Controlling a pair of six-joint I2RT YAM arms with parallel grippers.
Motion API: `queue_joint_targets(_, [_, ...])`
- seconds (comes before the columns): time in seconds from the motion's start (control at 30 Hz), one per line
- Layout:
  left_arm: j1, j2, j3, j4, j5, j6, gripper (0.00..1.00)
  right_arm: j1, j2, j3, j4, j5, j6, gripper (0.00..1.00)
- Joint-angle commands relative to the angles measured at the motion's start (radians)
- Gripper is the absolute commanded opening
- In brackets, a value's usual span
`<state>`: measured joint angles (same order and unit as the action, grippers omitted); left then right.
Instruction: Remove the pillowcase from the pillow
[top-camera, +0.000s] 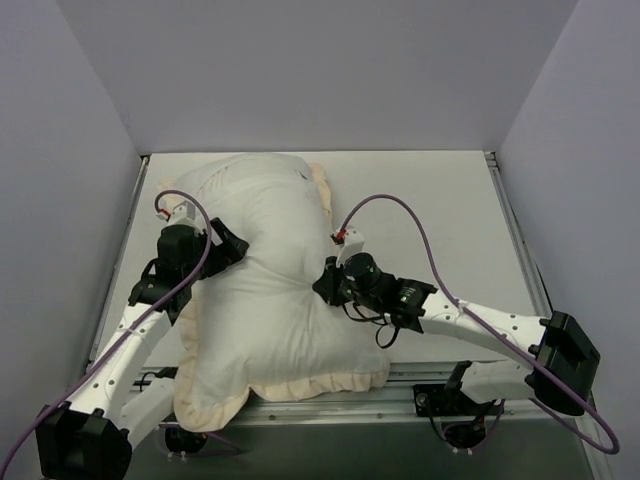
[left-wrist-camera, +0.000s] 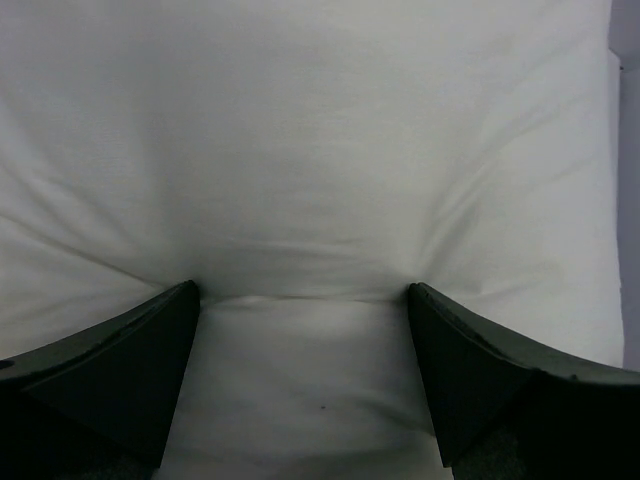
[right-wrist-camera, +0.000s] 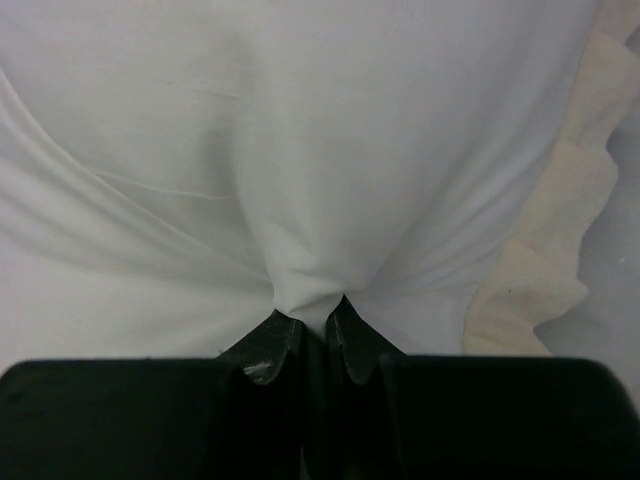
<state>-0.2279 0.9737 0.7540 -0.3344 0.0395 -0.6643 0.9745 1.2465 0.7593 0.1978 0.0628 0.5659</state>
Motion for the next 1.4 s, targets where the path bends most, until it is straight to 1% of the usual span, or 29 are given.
queue_joint_targets(0.0, [-0.121,-0.041,-0.106,-0.074,0.181,-0.147,0.94,-0.098,0.025,0.029,-0.142,0.111,-0.079,0.00])
queue_joint_targets(0.03, [-0.154,-0.049,-0.117,-0.063,0.174,-0.165,0.94,-0.176,0.027,0.058,-0.162,0.133,-0.090,0.00])
queue_joint_targets(0.1, [-0.226,-0.067,-0.148,-0.019,0.152,-0.242,0.94,-0.252,0.037,0.095,-0.179,0.176,-0.113,0.00])
queue_joint_targets(0.13, [-0.302,-0.072,-0.162,0.006,0.128,-0.268,0.94,-0.328,0.045,0.138,-0.179,0.189,-0.121,0.00])
queue_joint_targets(0.17, [-0.341,-0.075,-0.176,0.062,0.119,-0.328,0.94,-0.365,0.065,0.162,-0.178,0.189,-0.127,0.00])
queue_joint_targets(0.27, [-0.483,-0.075,-0.206,0.136,0.068,-0.412,0.94,-0.474,0.122,0.271,-0.161,0.161,-0.123,0.00])
queue_joint_targets(0.33, [-0.559,-0.064,-0.199,0.156,0.027,-0.432,0.94,-0.496,0.154,0.326,-0.146,0.149,-0.136,0.06])
queue_joint_targets(0.37, [-0.623,-0.052,-0.188,0.153,-0.011,-0.428,0.94,-0.503,0.184,0.384,-0.146,0.144,-0.142,0.08])
queue_joint_targets(0.43, [-0.662,-0.040,-0.130,0.114,-0.030,-0.382,0.94,-0.504,0.208,0.435,-0.158,0.140,-0.159,0.13])
queue_joint_targets(0.47, [-0.669,-0.032,-0.102,0.039,-0.067,-0.364,0.94,-0.505,0.218,0.469,-0.161,0.134,-0.164,0.15])
queue_joint_targets(0.53, [-0.669,-0.030,-0.006,-0.055,-0.114,-0.307,0.94,-0.505,0.208,0.486,-0.161,0.121,-0.172,0.24])
queue_joint_targets(0.57, [-0.666,-0.035,0.028,-0.151,-0.177,-0.290,0.94,-0.504,0.199,0.489,-0.161,0.117,-0.172,0.31])
queue_joint_targets(0.6, [-0.665,-0.036,0.065,-0.193,-0.211,-0.267,0.94,-0.504,0.186,0.486,-0.167,0.112,-0.175,0.35])
queue_joint_targets(0.63, [-0.662,-0.036,0.141,-0.236,-0.243,-0.220,0.94,-0.504,0.159,0.482,-0.175,0.108,-0.178,0.40])
queue_joint_targets(0.67, [-0.651,-0.038,0.181,-0.311,-0.274,-0.195,0.94,-0.504,0.140,0.479,-0.187,0.108,-0.179,0.52])
queue_joint_targets(0.7, [-0.642,-0.038,0.220,-0.342,-0.321,-0.167,0.94,-0.504,0.122,0.463,-0.207,0.108,-0.179,0.60])
queue_joint_targets(0.77, [-0.616,-0.033,0.325,-0.402,-0.354,-0.081,0.94,-0.505,0.044,0.428,-0.239,0.120,-0.175,0.76])
queue_joint_targets(0.8, [-0.575,-0.032,0.353,-0.411,-0.368,-0.052,0.94,-0.504,0.016,0.407,-0.254,0.124,-0.172,0.88])
queue_joint_targets(0.87, [-0.509,-0.017,0.416,-0.425,-0.366,0.023,0.94,-0.505,-0.071,0.338,-0.276,0.137,-0.147,0.97])
queue_joint_targets(0.9, [-0.425,-0.009,0.432,-0.423,-0.339,0.047,0.94,-0.504,-0.096,0.316,-0.302,0.137,-0.138,0.99])
queue_joint_targets(0.97, [-0.332,0.028,0.458,-0.390,-0.296,0.110,0.94,-0.504,-0.175,0.253,-0.343,0.132,-0.103,1.00])
queue_joint_targets(1.0, [-0.241,0.043,0.464,-0.376,-0.271,0.126,0.94,-0.505,-0.199,0.232,-0.356,0.129,-0.091,1.00])
queue_joint_targets(1.03, [-0.197,0.062,0.467,-0.339,-0.224,0.149,0.94,-0.504,-0.249,0.185,-0.365,0.124,-0.077,1.00])
queue_joint_targets(1.1, [-0.121,0.129,0.476,-0.301,-0.193,0.164,0.94,-0.505,-0.301,0.131,-0.374,0.105,-0.038,1.00])
queue_joint_targets(1.13, [-0.057,0.154,0.481,-0.282,-0.170,0.166,0.94,-0.505,-0.347,0.100,-0.373,0.095,-0.026,1.00])
queue_joint_targets(1.17, [-0.029,0.207,0.485,-0.253,-0.158,0.163,0.94,-0.505,-0.370,0.044,-0.371,0.080,-0.014,1.00])
queue_joint_targets(1.23, [0.036,0.253,0.489,-0.203,-0.127,0.131,0.94,-0.505,-0.421,-0.007,-0.371,0.057,0.028,1.00])
queue_joint_targets(1.27, [0.051,0.291,0.486,-0.186,-0.097,0.117,0.94,-0.504,-0.435,-0.058,-0.359,0.039,0.040,0.99])
queue_joint_targets(1.37, [0.070,0.338,0.450,-0.141,-0.063,0.075,0.94,-0.505,-0.463,-0.127,-0.321,-0.041,0.087,0.98])
